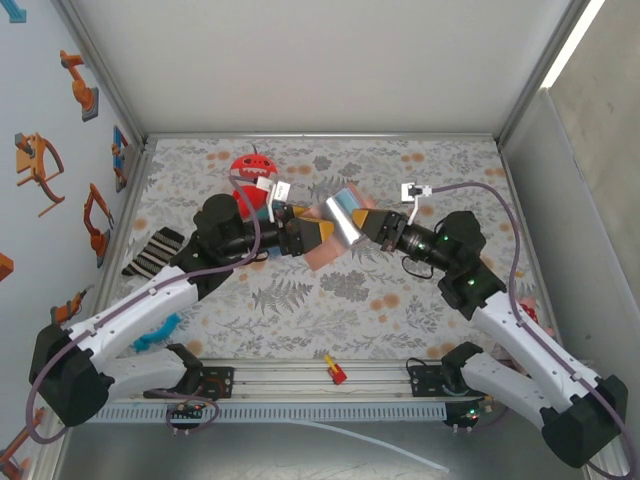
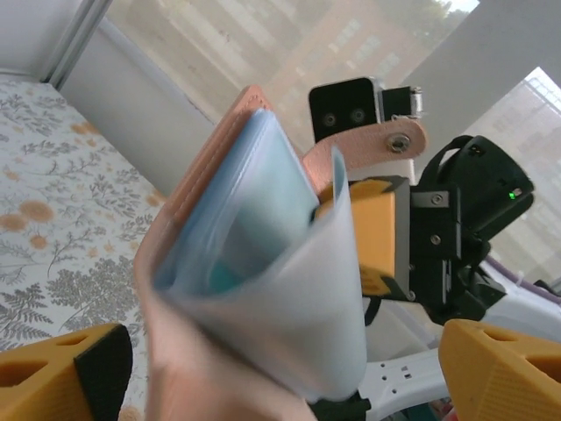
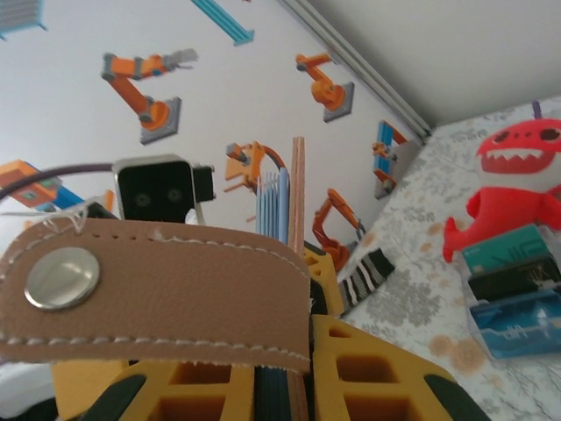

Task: Take the credit cards out of the card holder

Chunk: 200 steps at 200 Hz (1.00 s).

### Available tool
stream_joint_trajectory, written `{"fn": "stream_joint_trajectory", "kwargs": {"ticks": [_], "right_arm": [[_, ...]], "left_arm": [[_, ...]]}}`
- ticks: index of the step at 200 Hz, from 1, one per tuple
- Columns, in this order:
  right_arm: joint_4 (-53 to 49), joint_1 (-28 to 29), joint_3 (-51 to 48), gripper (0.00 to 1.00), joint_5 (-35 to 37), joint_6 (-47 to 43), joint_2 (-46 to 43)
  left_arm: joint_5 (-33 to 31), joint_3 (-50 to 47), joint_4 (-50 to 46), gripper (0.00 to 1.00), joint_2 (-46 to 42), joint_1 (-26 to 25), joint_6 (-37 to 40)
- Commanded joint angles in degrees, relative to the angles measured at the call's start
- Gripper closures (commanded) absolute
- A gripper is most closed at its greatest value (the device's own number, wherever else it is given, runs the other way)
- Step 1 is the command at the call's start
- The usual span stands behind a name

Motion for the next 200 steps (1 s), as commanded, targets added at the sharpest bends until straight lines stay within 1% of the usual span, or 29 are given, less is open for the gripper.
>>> {"fn": "stream_joint_trajectory", "kwargs": {"ticks": [1,10,15,34,62,75,83,101,133,143,160,175,191,200], "right_arm": [[-11.22,4.09,5.13,1.00,8.72,-10.96,-0.46],[-13.44,5.29,6.08,1.00,11.48,-12.94,-0.71],[-14.41,5.97,6.46,1.00,12.82,-13.69,-0.78],[-15.05,6.79,6.74,1.00,15.16,-14.83,-0.99],[-14.70,7.33,6.60,1.00,17.28,-15.71,-1.01],[-14.69,7.52,6.47,1.00,18.70,-16.39,-1.35],[-14.70,7.55,6.28,1.00,19.68,-16.58,-1.91],[-14.27,7.55,5.78,1.00,21.23,-17.20,-3.35],[-12.48,7.56,4.71,1.00,22.44,-17.47,-4.84],[-11.62,7.65,4.33,1.00,22.43,-17.28,-4.85],[-11.01,7.62,3.80,1.00,22.71,-17.25,-4.99],[-10.92,7.62,3.53,1.00,23.33,-17.31,-5.27],[-10.84,7.57,3.37,1.00,23.73,-17.47,-5.63],[-10.83,7.57,3.44,1.00,23.67,-17.56,-5.60]], "left_arm": [[-2.34,1.37,0.38,0.20,0.49,-0.46,-0.24],[-3.91,0.90,-0.21,0.31,0.19,-0.46,-0.16],[-4.87,0.59,-0.65,0.34,-0.12,-0.57,-0.05],[-7.13,-0.16,-1.94,0.37,-0.79,-0.70,0.63],[-7.49,-0.78,-1.30,0.38,-0.53,-0.86,0.12],[-7.29,-1.26,-0.44,0.36,-0.17,-0.81,-0.53],[-7.29,-1.80,0.40,0.33,-0.06,-0.82,-1.11],[-7.20,-3.12,1.67,0.33,0.06,-0.86,-2.04],[-5.68,-4.72,5.65,0.48,1.48,-0.98,-4.95],[-5.23,-4.74,6.61,0.50,1.97,-1.25,-5.40],[-5.18,-4.71,7.05,0.49,2.55,-1.84,-5.68],[-5.20,-5.13,7.35,0.40,2.39,-2.14,-5.89],[-5.53,-5.99,7.69,0.37,2.16,-2.13,-6.38],[-5.70,-6.46,8.60,0.31,2.01,-2.16,-6.91]]}}
